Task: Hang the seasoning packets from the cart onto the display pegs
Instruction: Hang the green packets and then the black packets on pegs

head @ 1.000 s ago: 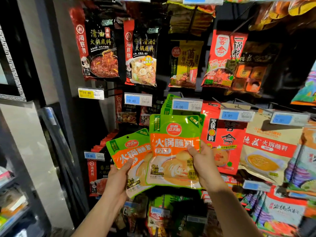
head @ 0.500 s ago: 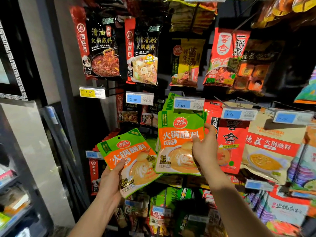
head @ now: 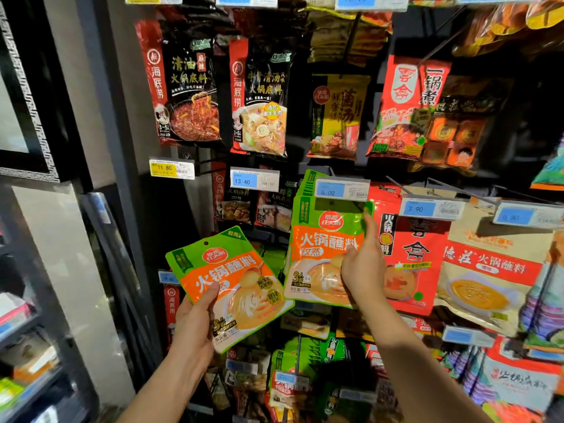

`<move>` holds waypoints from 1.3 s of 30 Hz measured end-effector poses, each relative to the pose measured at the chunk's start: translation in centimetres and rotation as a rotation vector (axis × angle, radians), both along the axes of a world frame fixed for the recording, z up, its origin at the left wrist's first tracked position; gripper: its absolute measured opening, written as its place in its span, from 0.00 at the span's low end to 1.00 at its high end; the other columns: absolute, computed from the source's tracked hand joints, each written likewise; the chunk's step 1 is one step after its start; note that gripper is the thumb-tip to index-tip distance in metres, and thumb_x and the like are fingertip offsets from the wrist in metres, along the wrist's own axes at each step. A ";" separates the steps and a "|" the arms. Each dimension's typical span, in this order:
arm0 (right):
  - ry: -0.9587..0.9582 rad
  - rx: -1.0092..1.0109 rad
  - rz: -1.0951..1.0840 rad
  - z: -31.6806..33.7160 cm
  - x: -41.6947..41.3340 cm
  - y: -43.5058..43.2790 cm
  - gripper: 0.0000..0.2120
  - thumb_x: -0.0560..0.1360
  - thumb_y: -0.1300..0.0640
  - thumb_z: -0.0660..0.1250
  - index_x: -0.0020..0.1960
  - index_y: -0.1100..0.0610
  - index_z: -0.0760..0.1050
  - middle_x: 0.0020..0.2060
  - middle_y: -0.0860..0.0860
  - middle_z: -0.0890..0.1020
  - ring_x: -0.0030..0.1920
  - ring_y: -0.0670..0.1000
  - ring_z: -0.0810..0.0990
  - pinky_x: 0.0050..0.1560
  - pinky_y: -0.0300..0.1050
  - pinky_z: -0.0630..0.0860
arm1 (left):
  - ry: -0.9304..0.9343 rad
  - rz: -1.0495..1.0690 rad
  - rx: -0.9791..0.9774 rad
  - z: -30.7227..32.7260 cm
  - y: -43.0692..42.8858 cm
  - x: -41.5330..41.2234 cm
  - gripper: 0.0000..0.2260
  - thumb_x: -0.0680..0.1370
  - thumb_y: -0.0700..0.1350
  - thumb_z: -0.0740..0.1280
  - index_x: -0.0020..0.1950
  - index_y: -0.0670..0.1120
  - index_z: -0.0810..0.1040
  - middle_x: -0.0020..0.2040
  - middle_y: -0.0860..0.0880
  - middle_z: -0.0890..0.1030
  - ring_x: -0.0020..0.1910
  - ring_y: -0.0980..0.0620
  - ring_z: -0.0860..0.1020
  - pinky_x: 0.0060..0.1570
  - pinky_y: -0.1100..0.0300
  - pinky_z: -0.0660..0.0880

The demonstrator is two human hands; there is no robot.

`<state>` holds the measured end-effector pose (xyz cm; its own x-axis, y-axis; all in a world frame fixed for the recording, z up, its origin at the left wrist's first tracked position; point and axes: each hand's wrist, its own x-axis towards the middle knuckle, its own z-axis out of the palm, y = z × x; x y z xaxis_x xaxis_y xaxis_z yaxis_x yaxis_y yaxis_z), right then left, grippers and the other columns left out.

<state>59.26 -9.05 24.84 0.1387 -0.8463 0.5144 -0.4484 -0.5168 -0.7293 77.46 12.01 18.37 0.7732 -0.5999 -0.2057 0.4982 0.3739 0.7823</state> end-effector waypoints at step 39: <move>-0.348 0.241 0.318 2.8 -2.8 -0.1 0.26 0.81 0.68 0.65 0.76 0.52 0.72 0.75 0.49 0.72 0.68 0.63 0.73 0.70 0.60 0.71 | -0.790 -0.382 0.311 7.8 -11.1 -4.4 0.11 0.76 0.46 0.76 0.56 0.50 0.80 0.53 0.50 0.87 0.49 0.52 0.86 0.55 0.51 0.82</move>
<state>56.46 -9.14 27.65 0.2633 -0.8900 0.3721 -0.0071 -0.3875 -0.9218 73.09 0.91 26.17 0.5190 -0.8487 0.1023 -0.1756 0.0113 0.9844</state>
